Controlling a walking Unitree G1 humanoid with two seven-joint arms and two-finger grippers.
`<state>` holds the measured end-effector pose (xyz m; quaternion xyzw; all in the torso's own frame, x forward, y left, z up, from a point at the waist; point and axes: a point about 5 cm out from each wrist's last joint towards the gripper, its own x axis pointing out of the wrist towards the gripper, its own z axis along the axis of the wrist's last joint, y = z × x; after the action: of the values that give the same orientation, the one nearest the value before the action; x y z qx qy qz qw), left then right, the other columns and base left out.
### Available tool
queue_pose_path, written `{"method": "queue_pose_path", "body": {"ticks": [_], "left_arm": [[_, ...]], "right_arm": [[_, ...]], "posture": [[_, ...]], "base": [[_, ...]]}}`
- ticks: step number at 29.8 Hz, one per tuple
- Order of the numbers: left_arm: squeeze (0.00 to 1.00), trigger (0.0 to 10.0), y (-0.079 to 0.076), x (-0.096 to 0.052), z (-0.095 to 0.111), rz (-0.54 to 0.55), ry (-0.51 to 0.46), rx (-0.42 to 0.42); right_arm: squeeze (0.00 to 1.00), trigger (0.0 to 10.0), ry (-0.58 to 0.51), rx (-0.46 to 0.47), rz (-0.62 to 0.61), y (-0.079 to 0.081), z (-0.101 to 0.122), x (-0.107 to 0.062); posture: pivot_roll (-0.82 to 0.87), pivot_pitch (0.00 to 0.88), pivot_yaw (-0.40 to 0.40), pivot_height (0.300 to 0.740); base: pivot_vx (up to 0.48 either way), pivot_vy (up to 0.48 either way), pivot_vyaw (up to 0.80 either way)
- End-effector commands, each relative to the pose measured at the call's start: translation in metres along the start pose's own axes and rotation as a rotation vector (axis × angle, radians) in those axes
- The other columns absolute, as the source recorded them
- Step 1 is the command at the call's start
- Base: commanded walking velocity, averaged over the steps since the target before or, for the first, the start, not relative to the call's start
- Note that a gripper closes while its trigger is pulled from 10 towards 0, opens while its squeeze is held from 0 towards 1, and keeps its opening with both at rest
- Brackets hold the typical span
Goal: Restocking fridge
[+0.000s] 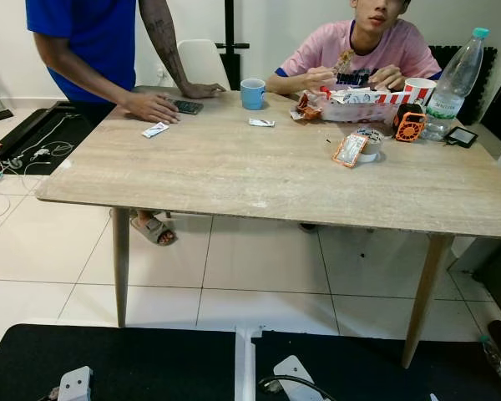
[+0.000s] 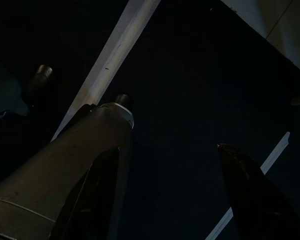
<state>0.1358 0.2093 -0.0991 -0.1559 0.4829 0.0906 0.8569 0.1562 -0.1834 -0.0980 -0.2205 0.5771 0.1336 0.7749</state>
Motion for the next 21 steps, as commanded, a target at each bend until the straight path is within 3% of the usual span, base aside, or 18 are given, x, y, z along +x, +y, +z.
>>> {"method": "queue_pose_path", "body": {"ticks": [1,21], "left_arm": [[0.00,10.0,0.0012,-0.0007,-0.0038,0.001,0.014,-0.010],[0.00,10.0,-0.0015,-0.0003,-0.0045,-0.012,0.013,-0.021]], "right_arm": [[0.00,10.0,-0.005,-0.009,0.006,0.0017,0.0022,0.0001],[0.00,10.0,-0.005,-0.013,0.002,-0.0027,0.0012,-0.0003]], "posture": [[0.01,0.000,0.018,0.740],[0.01,0.000,0.022,0.740]], "base": [[0.000,0.000,0.00],[0.000,0.000,0.00]]}}
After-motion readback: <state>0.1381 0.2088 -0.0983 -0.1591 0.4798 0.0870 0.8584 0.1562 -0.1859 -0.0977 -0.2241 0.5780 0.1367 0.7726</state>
